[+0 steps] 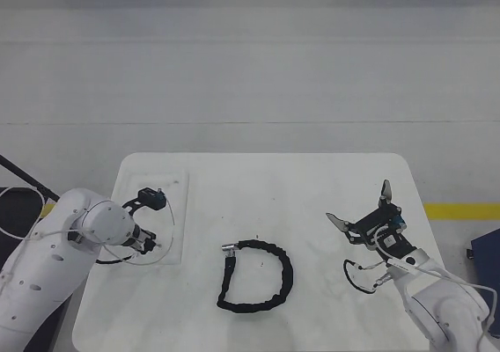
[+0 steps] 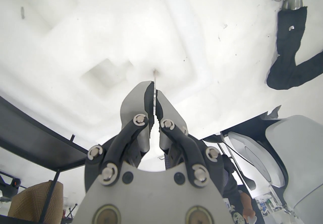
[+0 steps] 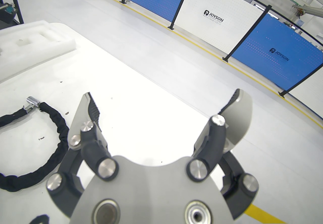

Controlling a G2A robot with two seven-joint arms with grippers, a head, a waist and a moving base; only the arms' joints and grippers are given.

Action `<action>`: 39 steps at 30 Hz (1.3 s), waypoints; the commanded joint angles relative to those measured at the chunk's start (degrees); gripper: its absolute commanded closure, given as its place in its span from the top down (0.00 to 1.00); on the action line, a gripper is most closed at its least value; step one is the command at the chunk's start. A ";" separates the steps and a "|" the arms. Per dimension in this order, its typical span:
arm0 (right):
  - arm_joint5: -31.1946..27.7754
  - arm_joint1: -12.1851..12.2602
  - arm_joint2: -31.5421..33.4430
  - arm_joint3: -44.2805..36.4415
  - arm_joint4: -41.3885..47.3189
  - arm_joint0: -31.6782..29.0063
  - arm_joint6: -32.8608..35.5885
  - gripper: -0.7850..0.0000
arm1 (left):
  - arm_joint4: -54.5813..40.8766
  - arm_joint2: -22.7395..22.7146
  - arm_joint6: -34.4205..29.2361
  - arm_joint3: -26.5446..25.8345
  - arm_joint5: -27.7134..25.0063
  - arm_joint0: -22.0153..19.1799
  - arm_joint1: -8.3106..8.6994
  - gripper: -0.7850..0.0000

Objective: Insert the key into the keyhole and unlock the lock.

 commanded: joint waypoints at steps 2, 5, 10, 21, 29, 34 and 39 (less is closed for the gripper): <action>0.00 0.00 0.00 0.00 0.00 0.00 0.00 1.00 | 1.55 -1.34 0.01 -1.63 0.55 0.87 0.74 0.00; 0.00 0.00 0.00 0.00 0.00 0.00 0.00 1.00 | 2.53 -2.84 0.01 -2.50 1.28 1.31 1.49 0.00; 0.00 0.00 0.00 0.00 0.00 0.00 0.00 1.00 | 0.92 -6.24 0.01 -5.16 0.67 2.67 2.52 0.00; 0.00 0.00 0.00 0.00 0.00 0.00 0.00 1.00 | -5.91 -16.92 13.84 -5.82 -12.46 17.03 4.20 0.00; 0.00 0.00 0.00 0.00 0.00 0.00 0.00 1.00 | -21.06 -22.01 27.76 0.07 -35.62 24.70 4.40 0.00; 0.00 0.00 0.00 0.00 0.00 0.00 0.00 1.00 | -22.41 -19.72 39.87 0.62 -53.62 27.55 5.49 0.00; 0.00 0.00 0.00 0.00 0.00 0.00 0.00 1.00 | -26.39 -17.07 41.73 -1.86 -55.46 27.86 7.71 0.00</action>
